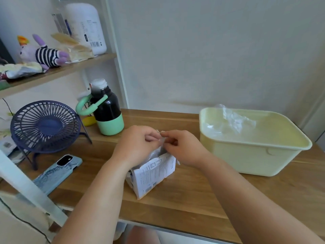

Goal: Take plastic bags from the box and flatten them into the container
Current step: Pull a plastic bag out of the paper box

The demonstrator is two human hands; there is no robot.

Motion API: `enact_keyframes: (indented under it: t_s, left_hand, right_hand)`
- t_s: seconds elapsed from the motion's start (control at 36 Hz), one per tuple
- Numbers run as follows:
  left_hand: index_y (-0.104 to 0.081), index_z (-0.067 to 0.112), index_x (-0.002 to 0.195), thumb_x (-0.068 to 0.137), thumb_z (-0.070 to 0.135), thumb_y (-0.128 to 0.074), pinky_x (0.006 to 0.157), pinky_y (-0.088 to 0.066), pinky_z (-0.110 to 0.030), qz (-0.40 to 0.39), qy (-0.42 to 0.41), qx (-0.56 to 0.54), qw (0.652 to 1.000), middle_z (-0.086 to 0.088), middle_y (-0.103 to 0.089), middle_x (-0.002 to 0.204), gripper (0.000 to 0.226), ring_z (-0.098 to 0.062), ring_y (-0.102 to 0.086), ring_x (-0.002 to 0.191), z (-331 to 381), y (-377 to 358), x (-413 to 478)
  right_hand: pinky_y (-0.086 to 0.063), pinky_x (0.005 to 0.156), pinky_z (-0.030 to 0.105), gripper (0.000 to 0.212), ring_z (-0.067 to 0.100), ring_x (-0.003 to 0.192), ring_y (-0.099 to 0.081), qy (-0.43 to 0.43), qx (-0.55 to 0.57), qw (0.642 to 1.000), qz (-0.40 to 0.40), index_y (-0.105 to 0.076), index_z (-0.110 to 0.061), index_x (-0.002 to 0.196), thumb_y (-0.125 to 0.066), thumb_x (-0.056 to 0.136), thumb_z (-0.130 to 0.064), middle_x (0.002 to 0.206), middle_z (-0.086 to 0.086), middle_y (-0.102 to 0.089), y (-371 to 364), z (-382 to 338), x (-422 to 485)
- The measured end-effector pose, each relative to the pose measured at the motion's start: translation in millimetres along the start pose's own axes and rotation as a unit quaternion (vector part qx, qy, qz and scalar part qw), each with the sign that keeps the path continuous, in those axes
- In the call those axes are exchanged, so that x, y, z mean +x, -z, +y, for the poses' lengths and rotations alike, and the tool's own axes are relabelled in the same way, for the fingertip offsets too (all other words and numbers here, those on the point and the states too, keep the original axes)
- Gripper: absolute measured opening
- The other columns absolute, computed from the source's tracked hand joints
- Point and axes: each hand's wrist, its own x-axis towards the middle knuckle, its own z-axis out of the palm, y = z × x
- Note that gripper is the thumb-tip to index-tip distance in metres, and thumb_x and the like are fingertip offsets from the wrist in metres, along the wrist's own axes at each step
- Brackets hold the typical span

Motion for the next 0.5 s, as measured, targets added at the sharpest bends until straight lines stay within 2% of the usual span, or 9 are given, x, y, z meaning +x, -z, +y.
enact_keyframes:
  t_s: [0.06, 0.11, 0.14, 0.19, 0.25, 0.31, 0.39, 0.44, 0.5]
  left_hand:
    - [-0.070, 0.035, 0.077, 0.081, 0.020, -0.077, 0.073, -0.049, -0.016, 0.020, -0.005, -0.062, 0.998, 0.020, -0.070, 0.070, 0.017, 0.007, -0.063, 0.074, 1, -1, 1]
    - [-0.071, 0.034, 0.080, 0.081, 0.017, -0.076, 0.069, -0.048, -0.010, 0.040, -0.023, -0.093, 0.995, 0.018, -0.070, 0.072, 0.018, 0.011, -0.062, 0.075, 2, -2, 2]
    - [-0.071, 0.033, 0.083, 0.081, 0.015, -0.075, 0.068, -0.048, -0.007, 0.047, -0.034, -0.107, 0.993, 0.018, -0.070, 0.074, 0.019, 0.011, -0.062, 0.076, 3, -3, 1]
    - [-0.070, 0.034, 0.090, 0.083, 0.015, -0.073, 0.071, -0.048, -0.006, 0.056, -0.052, -0.134, 0.988, 0.017, -0.070, 0.082, 0.020, 0.009, -0.063, 0.081, 5, -6, 0]
    - [-0.066, 0.036, 0.101, 0.085, 0.023, -0.072, 0.079, -0.050, -0.012, 0.056, -0.050, -0.142, 0.987, 0.020, -0.067, 0.094, 0.022, 0.009, -0.061, 0.089, 5, -7, 0]
    - [-0.057, 0.040, 0.115, 0.082, 0.034, -0.073, 0.083, -0.047, -0.015, 0.027, -0.034, -0.125, 0.991, 0.026, -0.061, 0.106, 0.037, 0.010, -0.057, 0.097, 3, -8, -1]
    - [-0.049, 0.039, 0.126, 0.074, 0.037, -0.080, 0.084, -0.047, -0.018, -0.029, -0.015, -0.066, 0.997, 0.024, -0.057, 0.118, 0.060, 0.004, -0.056, 0.106, 0, -8, -4]
    - [-0.044, 0.032, 0.137, 0.076, 0.032, -0.079, 0.088, -0.043, -0.024, -0.021, 0.002, 0.022, 1.000, 0.015, -0.053, 0.130, 0.071, -0.007, -0.053, 0.118, -4, -10, -3]
    - [-0.042, 0.028, 0.141, 0.080, 0.027, -0.077, 0.088, -0.043, -0.026, -0.006, 0.019, 0.070, 0.997, 0.010, -0.054, 0.134, 0.070, -0.012, -0.053, 0.119, -7, -11, 0]
  right_hand:
    - [-0.047, 0.064, 0.024, 0.034, 0.010, 0.069, -0.055, 0.009, 0.004, 1.000, -0.014, -0.063, -0.023, 0.121, -0.053, 0.090, -0.013, 0.079, -0.011, -0.060, 0, 0, 0]
    - [-0.039, 0.057, 0.021, 0.017, 0.008, 0.059, -0.044, 0.018, 0.015, 1.000, -0.019, -0.069, -0.023, 0.098, -0.055, 0.090, -0.019, 0.066, -0.011, -0.052, 2, 1, 1]
    - [-0.036, 0.054, 0.020, 0.015, 0.007, 0.055, -0.040, 0.018, 0.024, 0.999, -0.016, -0.068, -0.021, 0.084, -0.055, 0.092, -0.022, 0.061, -0.010, -0.048, 3, 0, 1]
    - [-0.033, 0.051, 0.018, 0.032, 0.007, 0.051, -0.037, 0.008, 0.040, 0.999, -0.004, -0.058, -0.019, 0.065, -0.054, 0.095, -0.027, 0.055, -0.008, -0.045, 5, -1, 2]
    - [-0.040, 0.058, 0.022, 0.030, 0.010, 0.057, -0.046, -0.026, 0.097, 0.995, 0.004, -0.062, -0.011, 0.072, -0.053, 0.096, -0.026, 0.064, 0.000, -0.054, 7, -1, 4]
    - [-0.046, 0.063, 0.031, 0.025, 0.016, 0.064, -0.051, -0.078, 0.212, 0.974, 0.014, -0.064, -0.005, 0.080, -0.053, 0.096, -0.021, 0.072, 0.006, -0.057, 9, 0, 8]
    - [-0.041, 0.055, 0.029, 0.022, 0.016, 0.056, -0.047, -0.115, 0.362, 0.923, 0.056, -0.060, -0.010, 0.076, -0.052, 0.096, -0.014, 0.069, 0.006, -0.053, 17, -1, 12]
    - [-0.039, 0.053, 0.029, 0.023, 0.017, 0.057, -0.046, -0.109, 0.386, 0.910, 0.102, -0.057, -0.011, 0.074, -0.051, 0.096, -0.015, 0.071, 0.007, -0.052, 25, -2, 14]
    - [-0.043, 0.054, 0.027, 0.023, 0.017, 0.062, -0.050, -0.103, 0.392, 0.902, 0.151, -0.056, -0.013, 0.075, -0.049, 0.097, -0.015, 0.075, 0.006, -0.055, 34, -4, 15]
